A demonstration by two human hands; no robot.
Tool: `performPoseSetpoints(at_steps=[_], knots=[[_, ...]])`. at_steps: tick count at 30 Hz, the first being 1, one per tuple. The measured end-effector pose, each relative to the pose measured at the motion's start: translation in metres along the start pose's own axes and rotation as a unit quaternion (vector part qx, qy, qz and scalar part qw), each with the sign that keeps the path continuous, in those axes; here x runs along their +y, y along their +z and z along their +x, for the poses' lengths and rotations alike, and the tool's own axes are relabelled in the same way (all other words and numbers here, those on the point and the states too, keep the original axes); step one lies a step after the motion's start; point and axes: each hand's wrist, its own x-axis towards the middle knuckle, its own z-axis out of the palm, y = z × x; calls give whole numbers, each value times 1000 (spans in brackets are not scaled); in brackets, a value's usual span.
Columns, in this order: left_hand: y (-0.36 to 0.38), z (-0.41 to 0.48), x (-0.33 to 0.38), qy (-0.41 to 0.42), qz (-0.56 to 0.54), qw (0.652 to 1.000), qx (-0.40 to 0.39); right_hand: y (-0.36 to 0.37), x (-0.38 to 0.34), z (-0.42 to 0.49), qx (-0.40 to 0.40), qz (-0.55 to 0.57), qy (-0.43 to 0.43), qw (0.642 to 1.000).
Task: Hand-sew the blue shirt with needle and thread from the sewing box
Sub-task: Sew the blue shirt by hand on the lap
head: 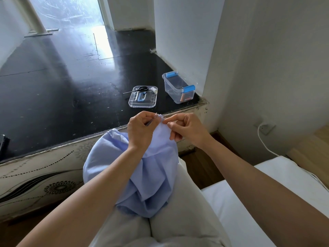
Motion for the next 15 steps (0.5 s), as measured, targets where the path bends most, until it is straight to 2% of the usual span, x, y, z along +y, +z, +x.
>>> performPoseSetpoints(at_steps=[15], knots=[[-3, 1, 2, 49, 31, 998, 10, -1, 3, 6, -8, -3, 13, 1000]])
